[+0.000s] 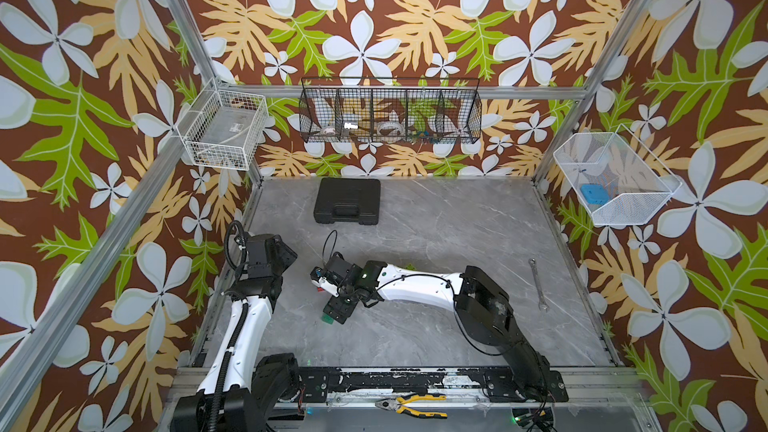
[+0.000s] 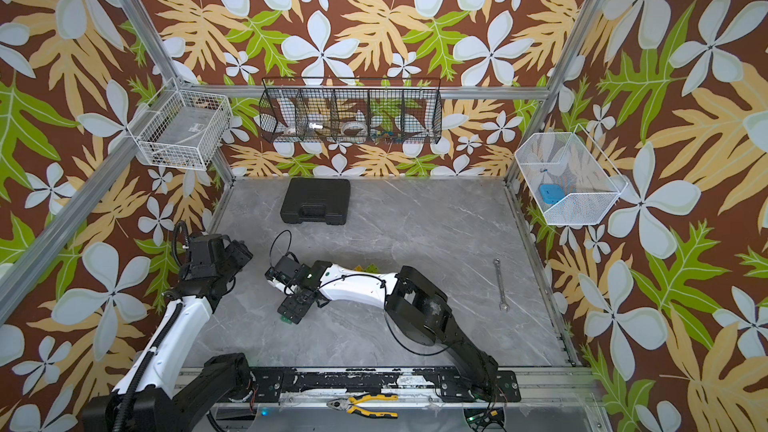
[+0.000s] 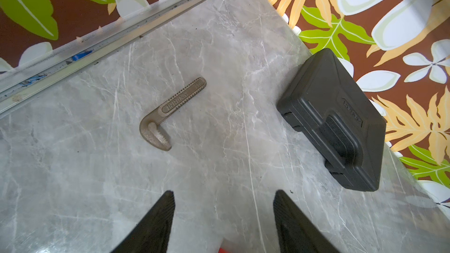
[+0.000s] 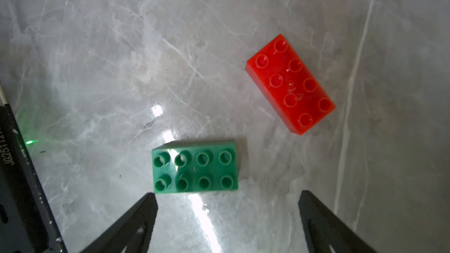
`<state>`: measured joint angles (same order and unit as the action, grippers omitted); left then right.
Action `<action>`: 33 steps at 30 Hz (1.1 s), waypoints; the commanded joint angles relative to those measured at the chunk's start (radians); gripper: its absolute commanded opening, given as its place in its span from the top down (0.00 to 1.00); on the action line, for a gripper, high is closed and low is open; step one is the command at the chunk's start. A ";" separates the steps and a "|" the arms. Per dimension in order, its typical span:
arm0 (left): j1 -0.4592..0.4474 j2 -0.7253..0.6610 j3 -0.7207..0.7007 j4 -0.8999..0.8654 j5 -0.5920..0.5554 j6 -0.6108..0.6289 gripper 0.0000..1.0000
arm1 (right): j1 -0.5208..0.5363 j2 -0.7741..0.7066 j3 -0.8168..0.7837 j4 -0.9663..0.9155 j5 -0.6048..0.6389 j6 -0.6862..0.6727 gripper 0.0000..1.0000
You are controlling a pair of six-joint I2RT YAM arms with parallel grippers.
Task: Assemble a rectangle with lego
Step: Pick up the lego brick from the center of the board.
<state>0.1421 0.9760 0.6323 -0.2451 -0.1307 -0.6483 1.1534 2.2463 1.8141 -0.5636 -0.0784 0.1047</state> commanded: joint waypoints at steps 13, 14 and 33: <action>0.024 -0.019 -0.005 0.019 -0.024 0.030 0.33 | 0.057 0.116 0.139 -0.095 0.021 -0.030 0.20; 0.024 -0.019 -0.007 0.020 -0.023 0.030 0.33 | 0.057 0.116 0.135 -0.095 0.034 -0.027 0.21; 0.024 -0.013 0.028 0.007 -0.001 0.053 0.34 | 0.006 0.009 0.118 -0.100 0.049 0.007 0.44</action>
<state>0.1635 0.9600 0.6437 -0.2401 -0.1448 -0.6174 1.1828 2.2951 1.9453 -0.6655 -0.0143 0.0845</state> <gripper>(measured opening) 0.663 0.570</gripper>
